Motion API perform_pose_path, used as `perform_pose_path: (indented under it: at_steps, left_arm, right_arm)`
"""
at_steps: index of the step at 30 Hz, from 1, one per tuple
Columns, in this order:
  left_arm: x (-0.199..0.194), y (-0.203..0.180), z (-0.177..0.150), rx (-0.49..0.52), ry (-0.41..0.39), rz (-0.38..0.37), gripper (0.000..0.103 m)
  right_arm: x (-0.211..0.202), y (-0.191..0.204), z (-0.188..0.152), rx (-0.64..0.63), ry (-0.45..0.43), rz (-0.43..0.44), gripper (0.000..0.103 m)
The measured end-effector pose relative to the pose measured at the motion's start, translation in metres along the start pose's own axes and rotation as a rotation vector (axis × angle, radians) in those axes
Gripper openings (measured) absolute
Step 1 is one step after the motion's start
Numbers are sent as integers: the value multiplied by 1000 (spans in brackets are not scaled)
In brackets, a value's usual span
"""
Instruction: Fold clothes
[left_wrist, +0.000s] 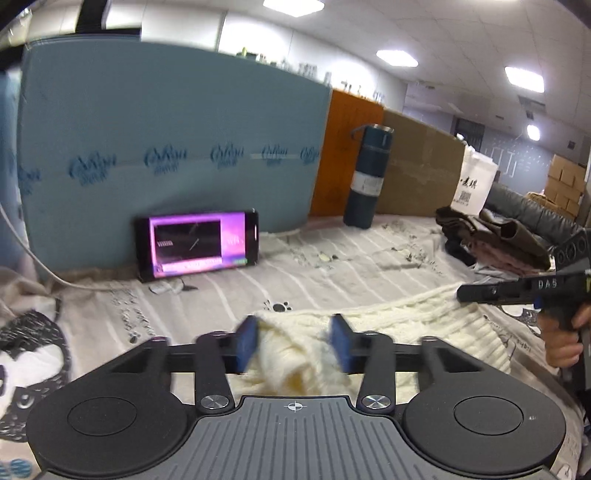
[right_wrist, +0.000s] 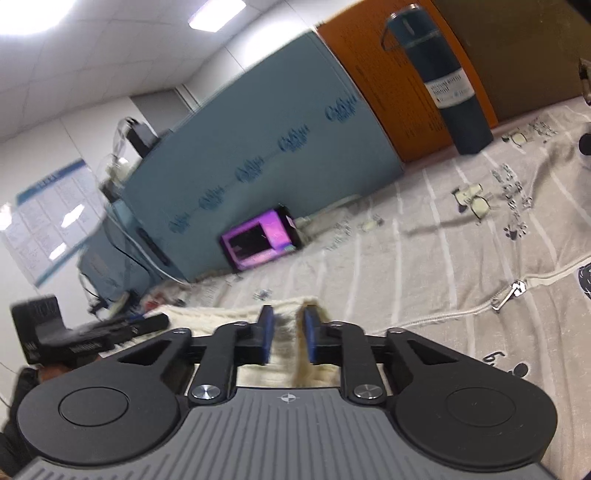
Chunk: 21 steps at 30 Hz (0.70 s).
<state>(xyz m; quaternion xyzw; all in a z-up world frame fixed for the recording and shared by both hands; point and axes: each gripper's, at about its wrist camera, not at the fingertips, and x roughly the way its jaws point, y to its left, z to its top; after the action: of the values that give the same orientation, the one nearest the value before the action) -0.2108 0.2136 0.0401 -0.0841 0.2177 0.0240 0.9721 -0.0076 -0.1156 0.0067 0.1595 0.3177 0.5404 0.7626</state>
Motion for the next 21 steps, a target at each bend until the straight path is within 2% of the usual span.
perform_pose_path:
  at_steps: [5,8,12,16,21]
  left_arm:
    - [-43,-13,-14,0,-136,-40,29]
    - [-72,-22,-29,16,-218,-103,29]
    - [-107,-28,-49,19,-291,-182,29]
    - [-131,-36,-71,46,-307,-289,30]
    - [-151,-41,-96,4,-255,-391,31]
  right_arm:
    - [-23,18,-9,-17,-30,74,8]
    - [-41,31,-19,-28,-43,126,8]
    - [-67,48,-38,-69,-56,153,8]
    - [-93,55,-64,-111,-48,184,8]
    - [-118,56,-93,-174,-2,163,11]
